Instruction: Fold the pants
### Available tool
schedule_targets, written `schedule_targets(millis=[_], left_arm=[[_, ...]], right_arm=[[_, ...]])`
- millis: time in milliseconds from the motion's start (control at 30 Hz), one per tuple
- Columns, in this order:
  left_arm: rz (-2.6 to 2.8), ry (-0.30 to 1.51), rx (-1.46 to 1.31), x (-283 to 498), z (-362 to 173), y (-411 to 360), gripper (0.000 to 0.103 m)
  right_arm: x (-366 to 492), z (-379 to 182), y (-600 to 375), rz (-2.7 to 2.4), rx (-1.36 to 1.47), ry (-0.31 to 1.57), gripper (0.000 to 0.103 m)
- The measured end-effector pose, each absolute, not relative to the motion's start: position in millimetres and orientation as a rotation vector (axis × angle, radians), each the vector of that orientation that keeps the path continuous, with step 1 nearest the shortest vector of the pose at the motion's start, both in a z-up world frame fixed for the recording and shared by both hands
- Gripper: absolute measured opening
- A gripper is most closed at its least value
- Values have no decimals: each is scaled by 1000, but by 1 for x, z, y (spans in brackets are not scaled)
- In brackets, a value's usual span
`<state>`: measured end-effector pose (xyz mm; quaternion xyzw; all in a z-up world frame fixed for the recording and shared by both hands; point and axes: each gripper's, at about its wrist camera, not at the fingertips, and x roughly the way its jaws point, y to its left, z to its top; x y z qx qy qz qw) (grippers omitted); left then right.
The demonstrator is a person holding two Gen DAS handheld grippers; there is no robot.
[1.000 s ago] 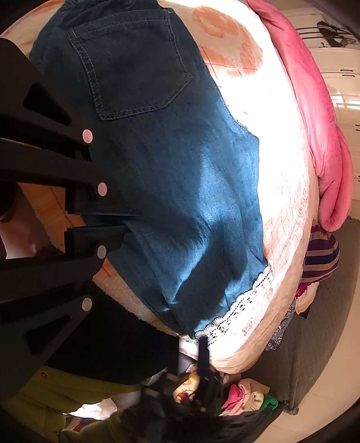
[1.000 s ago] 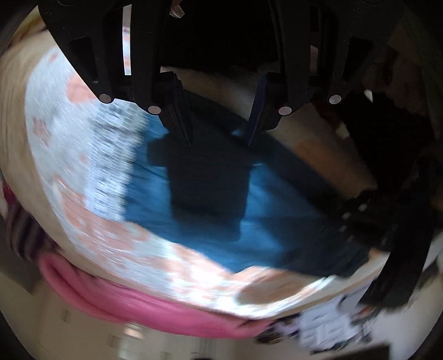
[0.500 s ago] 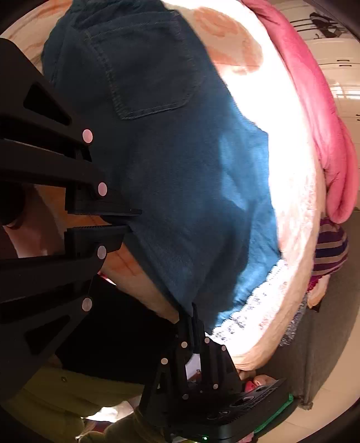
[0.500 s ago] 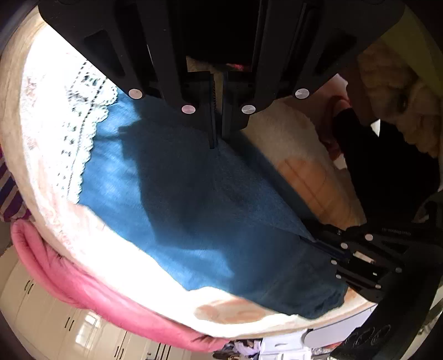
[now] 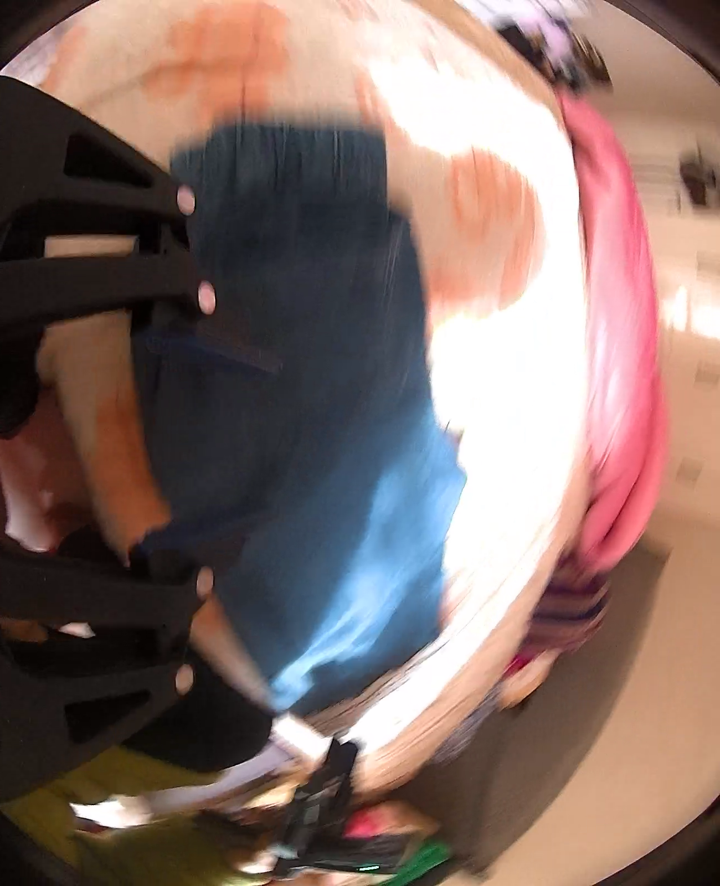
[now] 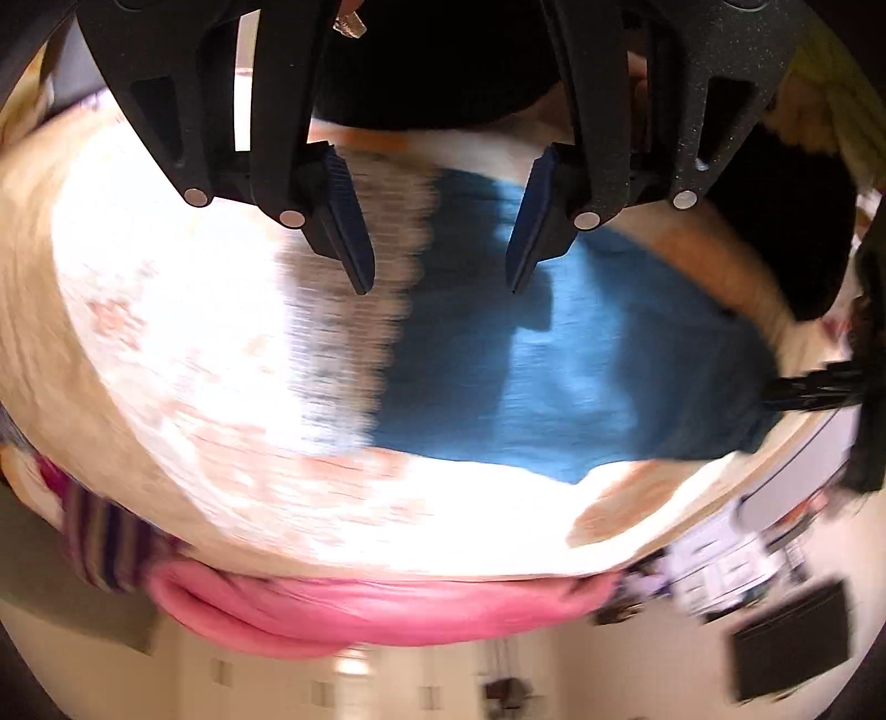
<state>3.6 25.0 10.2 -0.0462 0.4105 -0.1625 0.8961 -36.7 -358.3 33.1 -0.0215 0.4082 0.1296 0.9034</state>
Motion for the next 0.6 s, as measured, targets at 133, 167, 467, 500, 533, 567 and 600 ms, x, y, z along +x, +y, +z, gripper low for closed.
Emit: schedule_targets(millis=[133, 167, 467, 500, 533, 567, 600], left_arm=[[-138, 833, -161, 14, 14, 70, 66], [-84, 829, -161, 16, 13, 78, 72], [39, 904, -140, 43, -20, 76, 59], [64, 904, -110, 44, -25, 72, 53], [69, 893, -91, 39, -26, 72, 51], [68, 882, -75, 39, -26, 72, 46], [65, 875, -78, 38, -23, 75, 43]], right_arm=[[-30, 25, -367, 186, -43, 866, 46], [-30, 23, -368, 193, -15, 867, 47], [-20, 0, -341, 174, -103, 934, 63], [-20, -4, -338, 169, -126, 947, 63], [-20, -10, -334, 166, -149, 965, 66], [-21, -13, -333, 164, -161, 976, 68], [-21, -15, -332, 162, -170, 980, 68]])
